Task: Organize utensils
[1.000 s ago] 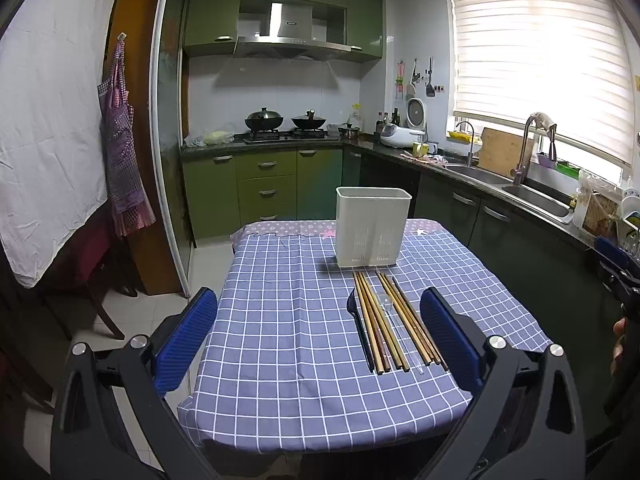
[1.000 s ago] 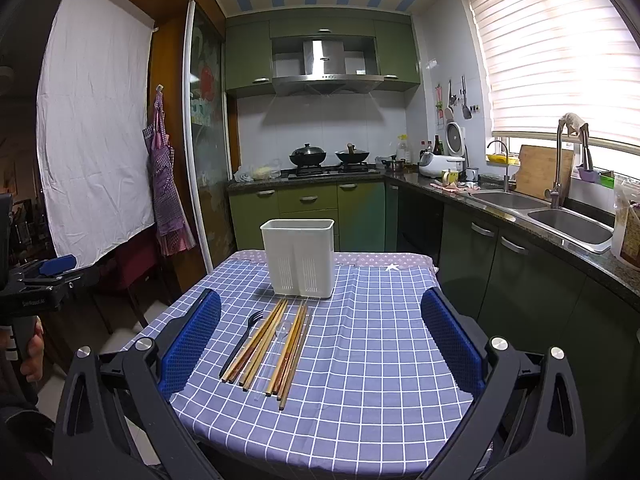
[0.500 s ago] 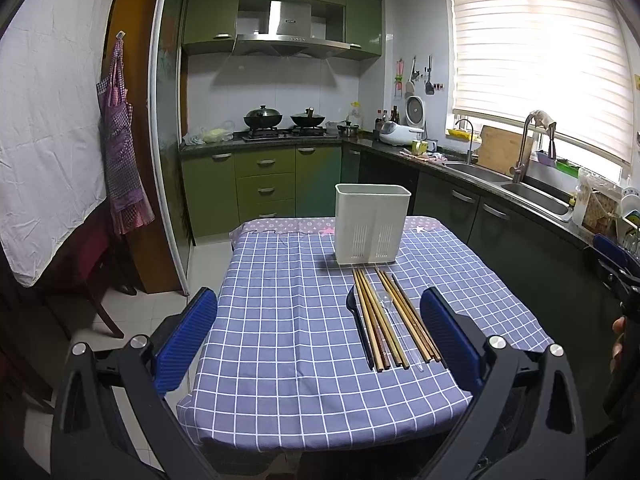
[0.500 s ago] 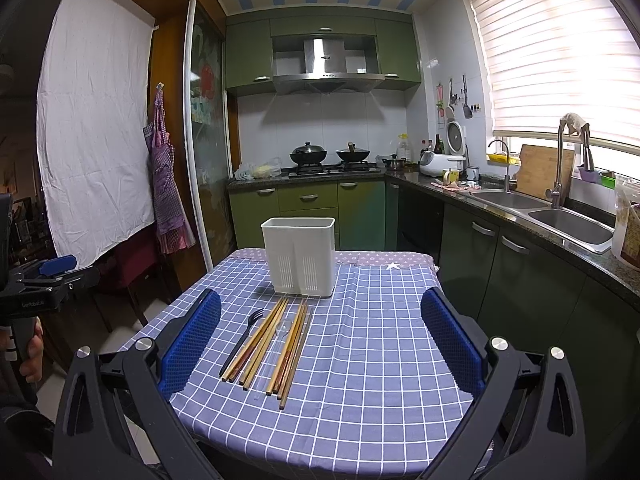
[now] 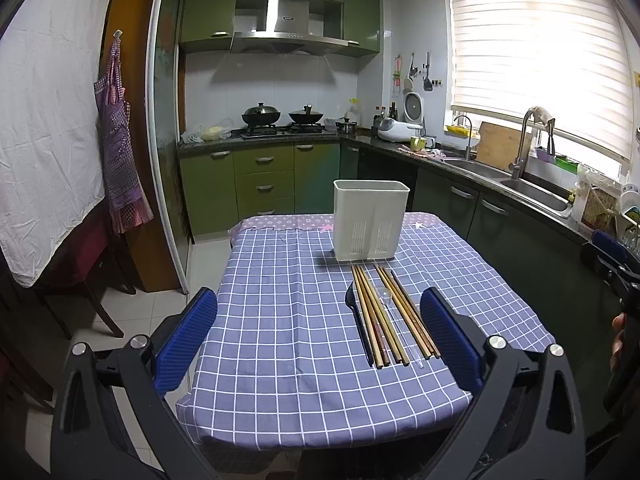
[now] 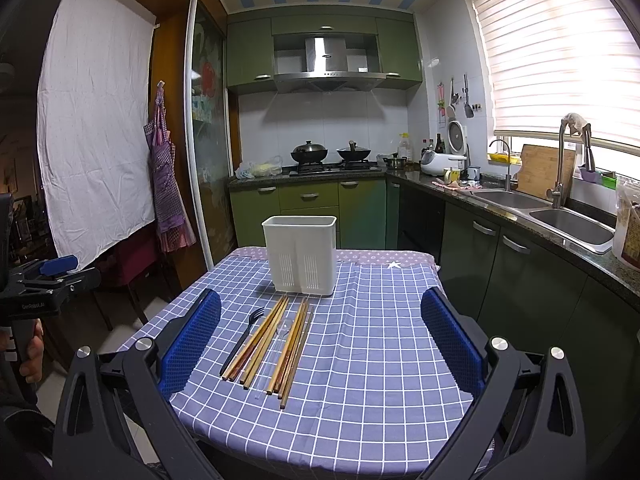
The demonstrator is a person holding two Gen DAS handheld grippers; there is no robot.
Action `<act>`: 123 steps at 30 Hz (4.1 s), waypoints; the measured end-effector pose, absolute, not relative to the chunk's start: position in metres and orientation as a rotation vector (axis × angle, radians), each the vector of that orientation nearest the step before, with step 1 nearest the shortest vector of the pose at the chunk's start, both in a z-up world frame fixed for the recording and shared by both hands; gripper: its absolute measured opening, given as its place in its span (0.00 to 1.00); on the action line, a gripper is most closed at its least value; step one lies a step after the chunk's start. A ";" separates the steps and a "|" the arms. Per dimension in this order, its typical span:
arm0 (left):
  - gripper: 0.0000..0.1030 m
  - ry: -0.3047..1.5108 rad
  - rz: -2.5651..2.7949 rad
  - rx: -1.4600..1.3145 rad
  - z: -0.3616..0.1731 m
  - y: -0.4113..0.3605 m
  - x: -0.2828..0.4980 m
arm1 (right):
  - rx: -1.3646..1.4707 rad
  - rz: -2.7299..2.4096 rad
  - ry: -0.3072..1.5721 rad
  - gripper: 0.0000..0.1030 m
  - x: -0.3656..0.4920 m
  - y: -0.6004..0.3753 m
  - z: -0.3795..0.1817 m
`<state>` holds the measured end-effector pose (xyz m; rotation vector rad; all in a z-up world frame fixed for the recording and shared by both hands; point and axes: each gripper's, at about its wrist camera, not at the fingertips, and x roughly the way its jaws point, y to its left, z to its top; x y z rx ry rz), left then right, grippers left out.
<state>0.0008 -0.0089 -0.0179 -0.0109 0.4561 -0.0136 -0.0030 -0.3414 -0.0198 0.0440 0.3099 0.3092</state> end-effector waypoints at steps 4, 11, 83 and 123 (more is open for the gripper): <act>0.94 0.456 -0.012 -0.012 -0.018 -0.009 0.001 | 0.043 0.310 0.311 0.96 -0.002 -0.340 -0.021; 0.94 0.457 -0.013 -0.010 -0.017 -0.009 0.001 | 0.042 0.309 0.315 0.96 -0.001 -0.337 -0.024; 0.16 1.388 -0.046 -0.061 -0.187 -0.080 0.310 | -0.111 0.426 1.163 0.57 0.287 -0.277 -0.142; 0.07 1.281 -0.115 -0.054 -0.155 -0.019 0.273 | -0.229 0.392 1.414 0.11 0.306 -0.147 -0.199</act>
